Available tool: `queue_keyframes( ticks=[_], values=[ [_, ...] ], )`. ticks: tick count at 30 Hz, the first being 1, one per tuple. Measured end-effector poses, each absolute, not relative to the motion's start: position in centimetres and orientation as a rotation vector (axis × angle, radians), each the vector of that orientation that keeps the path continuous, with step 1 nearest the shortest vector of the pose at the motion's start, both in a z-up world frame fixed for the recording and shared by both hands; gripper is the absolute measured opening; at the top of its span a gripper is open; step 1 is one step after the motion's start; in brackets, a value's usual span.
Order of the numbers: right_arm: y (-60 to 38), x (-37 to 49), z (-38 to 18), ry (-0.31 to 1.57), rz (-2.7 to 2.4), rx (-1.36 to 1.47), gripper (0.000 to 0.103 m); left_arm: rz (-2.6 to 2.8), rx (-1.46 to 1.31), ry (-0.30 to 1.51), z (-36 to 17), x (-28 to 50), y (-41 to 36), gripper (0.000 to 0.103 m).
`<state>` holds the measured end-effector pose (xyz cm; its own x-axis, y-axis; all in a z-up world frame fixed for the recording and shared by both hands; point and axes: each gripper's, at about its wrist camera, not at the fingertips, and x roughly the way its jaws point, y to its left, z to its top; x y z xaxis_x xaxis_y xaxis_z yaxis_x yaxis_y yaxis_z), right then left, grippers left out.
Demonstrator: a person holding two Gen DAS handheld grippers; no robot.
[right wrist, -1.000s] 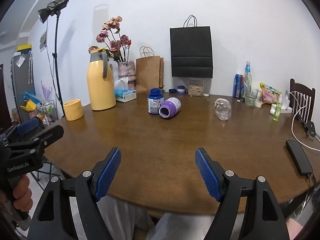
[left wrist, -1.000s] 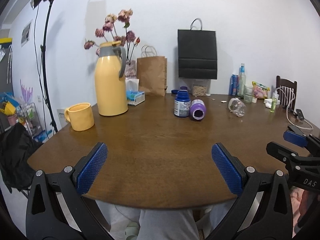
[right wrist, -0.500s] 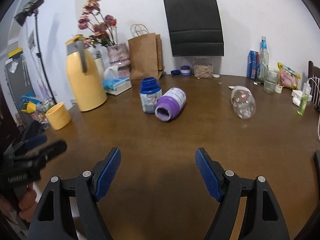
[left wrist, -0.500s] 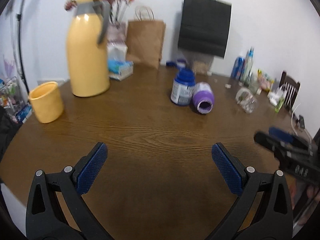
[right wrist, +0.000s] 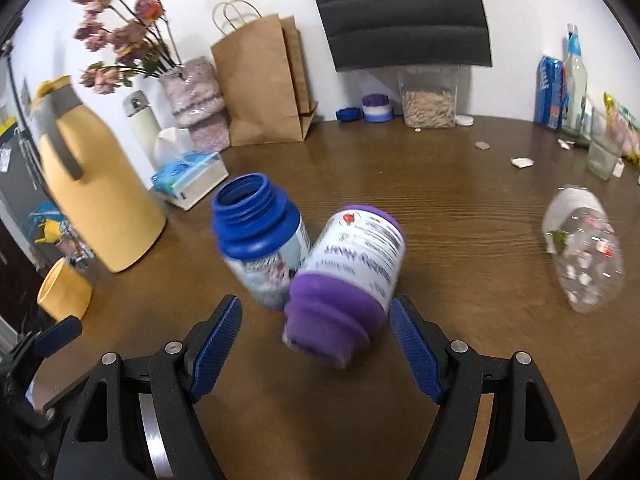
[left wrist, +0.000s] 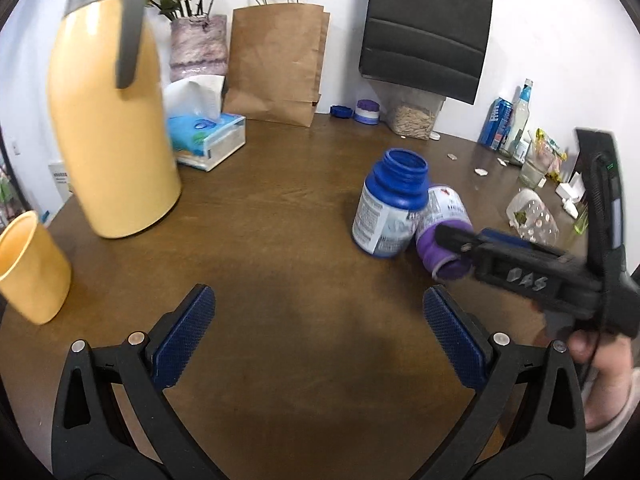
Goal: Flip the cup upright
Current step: 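Move the right gripper toward the purple bottle lying on its side, then close the right gripper around the purple bottle's body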
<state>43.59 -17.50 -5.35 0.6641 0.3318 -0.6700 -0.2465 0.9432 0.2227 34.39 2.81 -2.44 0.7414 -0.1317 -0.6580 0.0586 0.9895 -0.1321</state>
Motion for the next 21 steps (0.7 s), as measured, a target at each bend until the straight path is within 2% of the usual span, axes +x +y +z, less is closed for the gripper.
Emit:
queue_keyframes(
  ticks=[2, 3, 7, 8, 10, 12, 16, 17, 19, 20, 21],
  values=[
    [-17.3, 44.2, -6.0, 0.786, 0.294, 0.113, 0.080, -0.116, -0.106, 0.726, -2.4, 35.1, 2.8, 0.102],
    [-17.3, 44.3, -6.2, 0.786, 0.279, 0.113, 0.068, -0.120, -0.102, 0.724, -2.4, 35.4, 2.6, 0.102],
    [-18.2, 43.9, -6.2, 0.774, 0.296, 0.110, 0.061, -0.143, -0.091, 0.731, -2.7, 35.5, 2.0, 0.102],
    [-18.6, 43.4, -6.0, 0.764, 0.298, 0.104, 0.052, -0.150, -0.089, 0.735, -2.8, 35.4, 1.9, 0.101],
    [-19.4, 42.3, -5.7, 0.751, 0.308, 0.085, 0.041, -0.173, -0.082, 0.737, -2.8, 34.8, 1.3, 0.101],
    [-20.3, 41.1, -5.4, 0.746, 0.308, 0.057, 0.023, -0.207, -0.072, 0.737, -2.9, 34.3, 0.5, 0.101],
    [-20.9, 40.3, -6.0, 0.795, 0.363, 0.029, 0.023, -0.221, -0.077, 0.746, -2.8, 34.1, -0.7, 0.101],
    [-21.2, 40.0, -5.9, 0.774, 0.359, 0.028, 0.024, -0.218, -0.081, 0.745, -2.6, 33.9, -0.8, 0.101],
    [-21.8, 39.8, -5.5, 0.743, 0.348, 0.052, 0.051, -0.213, -0.075, 0.728, -2.3, 33.5, -0.8, 0.101],
    [-22.2, 40.1, -5.3, 0.732, 0.365, 0.104, 0.086, -0.204, -0.068, 0.719, -2.1, 33.3, -0.7, 0.101],
    [-22.5, 40.4, -5.0, 0.721, 0.378, 0.146, 0.097, -0.193, -0.063, 0.711, -1.9, 33.3, -0.6, 0.101]
  ],
)
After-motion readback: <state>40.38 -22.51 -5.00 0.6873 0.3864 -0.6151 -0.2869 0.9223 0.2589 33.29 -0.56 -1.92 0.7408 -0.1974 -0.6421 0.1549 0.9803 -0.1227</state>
